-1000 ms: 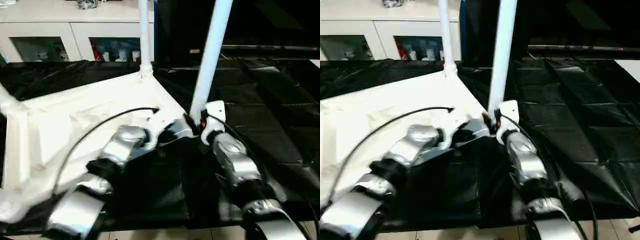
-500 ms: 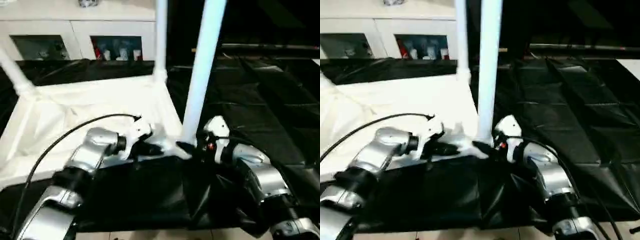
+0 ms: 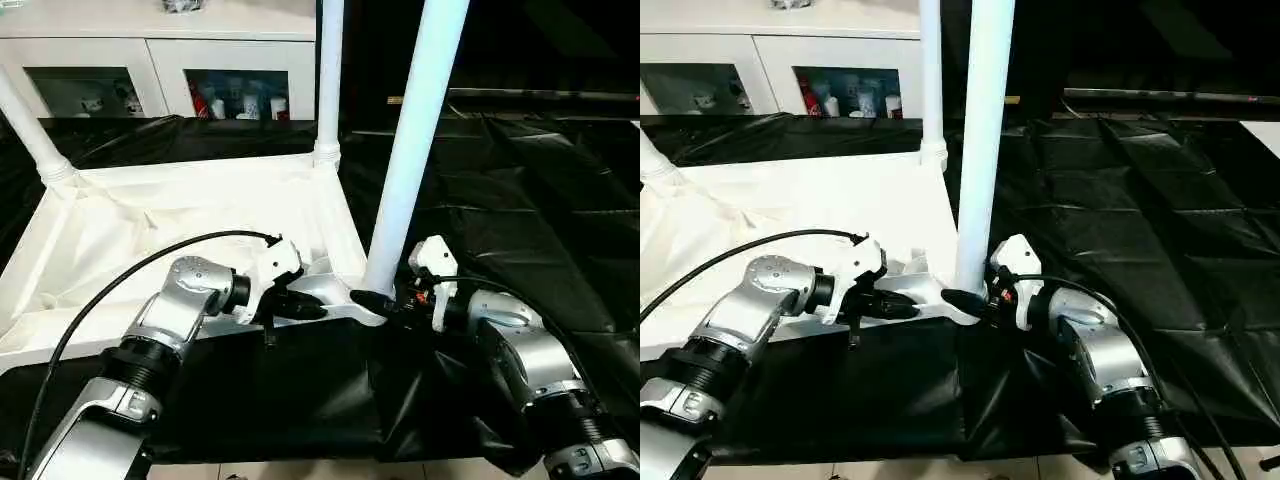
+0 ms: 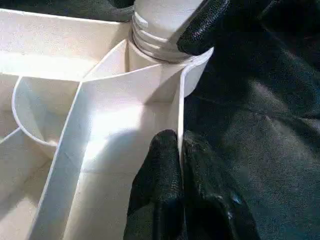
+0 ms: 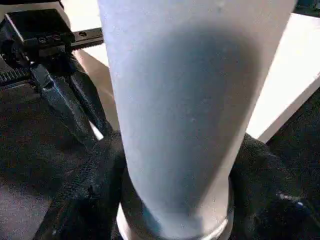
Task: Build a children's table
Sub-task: Rotate leg to tighten
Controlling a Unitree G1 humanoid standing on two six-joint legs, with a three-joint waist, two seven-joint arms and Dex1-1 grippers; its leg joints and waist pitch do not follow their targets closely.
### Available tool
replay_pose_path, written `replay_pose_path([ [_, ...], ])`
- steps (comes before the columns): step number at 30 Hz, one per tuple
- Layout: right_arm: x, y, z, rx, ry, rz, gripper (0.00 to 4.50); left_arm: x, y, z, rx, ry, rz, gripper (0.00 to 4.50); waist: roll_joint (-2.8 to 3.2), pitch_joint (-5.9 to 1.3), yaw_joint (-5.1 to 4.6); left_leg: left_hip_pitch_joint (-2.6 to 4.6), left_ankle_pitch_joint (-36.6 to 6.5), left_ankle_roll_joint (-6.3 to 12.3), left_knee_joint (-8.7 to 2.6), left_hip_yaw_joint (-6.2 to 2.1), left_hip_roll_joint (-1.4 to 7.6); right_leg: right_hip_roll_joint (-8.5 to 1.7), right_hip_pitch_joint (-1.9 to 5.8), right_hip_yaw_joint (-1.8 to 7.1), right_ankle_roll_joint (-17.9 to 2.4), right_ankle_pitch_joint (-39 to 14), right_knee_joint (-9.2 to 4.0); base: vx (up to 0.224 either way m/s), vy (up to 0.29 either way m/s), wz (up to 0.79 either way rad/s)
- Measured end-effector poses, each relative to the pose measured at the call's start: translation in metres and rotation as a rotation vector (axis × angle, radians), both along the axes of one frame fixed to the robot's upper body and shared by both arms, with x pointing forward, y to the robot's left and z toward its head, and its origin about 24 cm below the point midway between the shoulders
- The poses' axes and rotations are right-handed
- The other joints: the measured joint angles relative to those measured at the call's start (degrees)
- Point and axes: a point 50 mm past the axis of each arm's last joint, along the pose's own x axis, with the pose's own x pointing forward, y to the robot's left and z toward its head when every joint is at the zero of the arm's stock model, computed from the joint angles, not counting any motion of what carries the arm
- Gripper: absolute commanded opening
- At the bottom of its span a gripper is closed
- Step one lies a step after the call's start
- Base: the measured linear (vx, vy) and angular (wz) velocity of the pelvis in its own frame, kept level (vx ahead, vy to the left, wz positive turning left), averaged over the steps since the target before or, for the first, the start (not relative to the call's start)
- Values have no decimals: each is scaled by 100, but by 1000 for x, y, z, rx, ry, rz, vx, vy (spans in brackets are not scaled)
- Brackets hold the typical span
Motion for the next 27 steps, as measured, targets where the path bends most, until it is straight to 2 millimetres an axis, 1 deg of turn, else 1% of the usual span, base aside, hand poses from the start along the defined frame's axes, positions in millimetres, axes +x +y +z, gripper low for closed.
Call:
replay_pose_path([
  [1, 0, 1, 0, 2, 1, -7, 262, 0, 0, 0, 0, -1, 3, 0, 0, 0, -2, 0, 0, 0, 0, 0, 0, 0, 0, 0, 0, 0, 0, 0, 0, 0],
  [5, 9, 3, -6, 8, 7, -168, 261, 7, -9, -3, 12, -53, 80, 0, -1, -1, -22, 8, 0, -1, 8, 2, -1, -2, 9, 4, -1, 1, 2, 0, 0, 0],
  [7, 17, 5, -8, 22, 9, -304, 261, 15, -20, -4, 20, -79, 136, 0, -1, -4, -31, 21, 1, -2, 14, 2, -1, -2, 20, 4, -1, 2, 4, 0, 0, 0],
  [8, 24, 9, -9, 31, 11, -401, 261, 21, -29, -4, 27, -98, 178, 0, -1, -4, -37, 20, 2, -4, 18, 2, -1, -2, 19, 4, 2, 4, 5, 0, 0, 0],
  [10, 28, 7, -9, 23, 7, -480, 261, 23, -36, -5, 29, -112, 206, 0, -1, -5, -34, 20, 3, -5, 19, 2, -3, -3, 23, 7, 24, -9, 4, 0, 0, 0],
  [13, 37, 15, -10, 29, 12, -622, 261, 30, -51, -5, 36, -128, 271, 0, 5, -10, -22, 21, 3, -5, 18, 1, -2, -3, 26, 5, 23, -8, 4, 0, 0, 0],
  [16, 49, 23, -9, 9, 9, -776, 261, 35, -70, -5, 48, -153, 337, 0, 6, -10, -20, 20, 3, -5, 23, 4, -6, -11, 32, 7, 22, -8, 1, 0, 0, 0],
  [18, 52, 25, -8, -1, -1, -820, 261, 36, -76, -5, 49, -161, 350, 0, 5, -11, -19, 19, 1, -2, 20, 4, -7, -13, 35, 6, 9, 0, -1, 0, 0, 0],
  [23, 53, 25, -9, 37, 3, -824, 261, 36, -75, -5, 49, -166, 351, 0, 8, -12, -16, 19, 2, -2, 14, 4, -6, -12, 33, 2, 8, 1, 0, 0, 0, 0],
  [24, 53, 25, -9, 49, 6, -816, 296, 36, -74, -5, 49, -166, 347, 0, 7, -12, -20, 19, 2, -2, 14, 4, -5, -12, 33, 2, 8, 1, 0, 0, 0, 0],
  [25, 52, 24, -9, 60, 8, -807, 317, 36, -73, -5, 48, -166, 341, 0, 7, -11, -21, 19, 2, -2, 14, 4, -5, -12, 33, 1, 8, 1, -1, 0, 0, 0],
  [26, 52, 24, -9, 83, 12, -796, 333, 36, -72, -5, 48, -168, 338, 0, 7, -12, -22, 20, 2, -2, 12, 4, -4, -11, 32, 1, 8, 1, 0, 0, 0, 0],
  [27, 51, 25, -9, 101, 16, -782, 337, 37, -70, -5, 50, -170, 341, 0, 7, -11, -25, 20, 2, -2, 12, 4, -3, -9, 32, 1, 8, 1, 0, 0, 0, 0],
])
